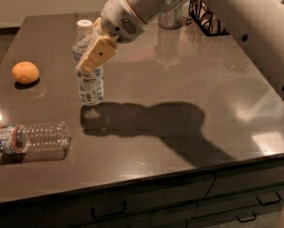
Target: Move blue plastic bottle near water bottle
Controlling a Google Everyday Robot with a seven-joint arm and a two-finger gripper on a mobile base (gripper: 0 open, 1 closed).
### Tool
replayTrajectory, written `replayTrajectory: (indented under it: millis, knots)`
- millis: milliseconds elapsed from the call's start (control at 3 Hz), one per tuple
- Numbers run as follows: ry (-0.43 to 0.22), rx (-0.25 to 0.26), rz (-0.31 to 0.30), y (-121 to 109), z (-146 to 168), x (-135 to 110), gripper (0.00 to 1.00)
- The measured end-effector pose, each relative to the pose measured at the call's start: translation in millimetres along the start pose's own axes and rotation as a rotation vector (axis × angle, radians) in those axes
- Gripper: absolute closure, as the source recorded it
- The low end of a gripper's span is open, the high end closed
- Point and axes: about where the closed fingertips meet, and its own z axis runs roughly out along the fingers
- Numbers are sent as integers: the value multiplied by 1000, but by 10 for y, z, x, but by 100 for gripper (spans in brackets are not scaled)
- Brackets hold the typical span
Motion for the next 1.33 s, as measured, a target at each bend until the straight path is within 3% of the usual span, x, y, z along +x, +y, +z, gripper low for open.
replayTrajectory:
  millis: [333,1333]
  knots:
    - [-19,-43,-21,108,187,-165,100]
    - [-26,-129,-42,210,553,-196,100]
